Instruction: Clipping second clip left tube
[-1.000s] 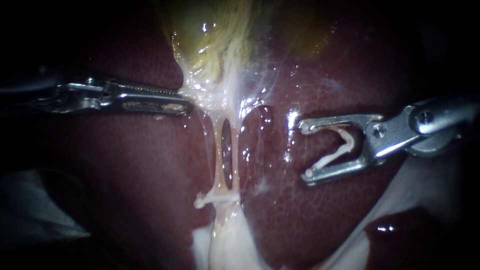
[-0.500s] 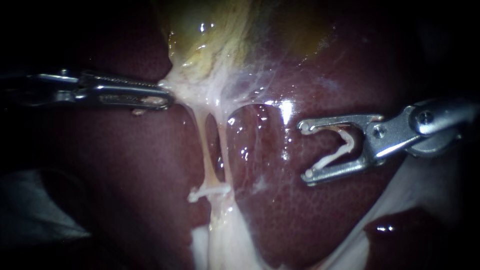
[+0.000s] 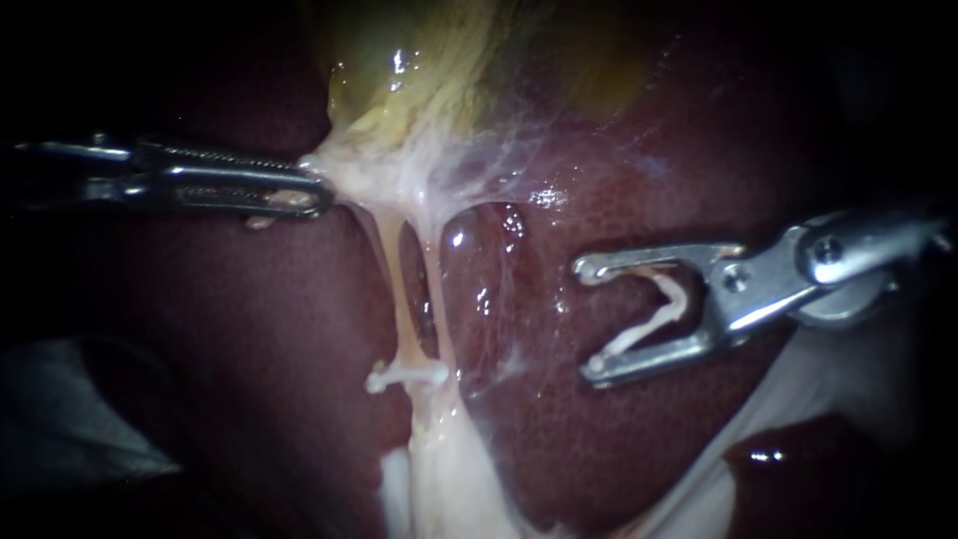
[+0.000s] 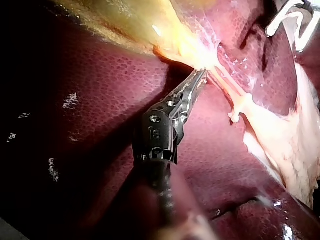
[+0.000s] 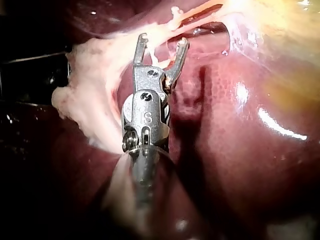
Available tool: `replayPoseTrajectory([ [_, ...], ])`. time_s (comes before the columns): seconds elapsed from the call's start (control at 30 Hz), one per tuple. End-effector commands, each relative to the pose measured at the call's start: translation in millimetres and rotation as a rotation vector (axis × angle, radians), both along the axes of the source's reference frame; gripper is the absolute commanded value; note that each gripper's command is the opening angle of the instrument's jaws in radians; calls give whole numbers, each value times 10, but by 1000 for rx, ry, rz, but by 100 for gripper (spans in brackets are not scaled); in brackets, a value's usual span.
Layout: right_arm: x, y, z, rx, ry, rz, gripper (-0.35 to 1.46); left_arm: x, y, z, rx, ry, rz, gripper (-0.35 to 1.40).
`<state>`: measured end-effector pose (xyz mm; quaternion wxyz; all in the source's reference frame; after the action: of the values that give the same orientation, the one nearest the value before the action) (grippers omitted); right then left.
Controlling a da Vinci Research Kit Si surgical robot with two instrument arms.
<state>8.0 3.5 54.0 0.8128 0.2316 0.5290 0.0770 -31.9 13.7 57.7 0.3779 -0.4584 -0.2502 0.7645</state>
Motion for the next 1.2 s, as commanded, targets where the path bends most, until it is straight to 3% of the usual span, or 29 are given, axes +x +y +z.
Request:
replayPoseTrajectory([
  [0.03,4,-2,2,15,0,4,48,0,0,0,0,2,-2,-35],
  [0.33,44,-13,16,142,-48,44,49,-4,0,-1,-1,5,-6,-35],
  [0.47,57,-17,23,175,-75,32,49,-5,0,-1,-1,6,-7,-35],
  [0.77,84,-34,49,234,-75,27,49,-5,0,-1,-1,5,-6,-35],
  [1.2,93,-39,88,261,-76,18,49,-4,-1,-2,-1,6,-7,-35],
])
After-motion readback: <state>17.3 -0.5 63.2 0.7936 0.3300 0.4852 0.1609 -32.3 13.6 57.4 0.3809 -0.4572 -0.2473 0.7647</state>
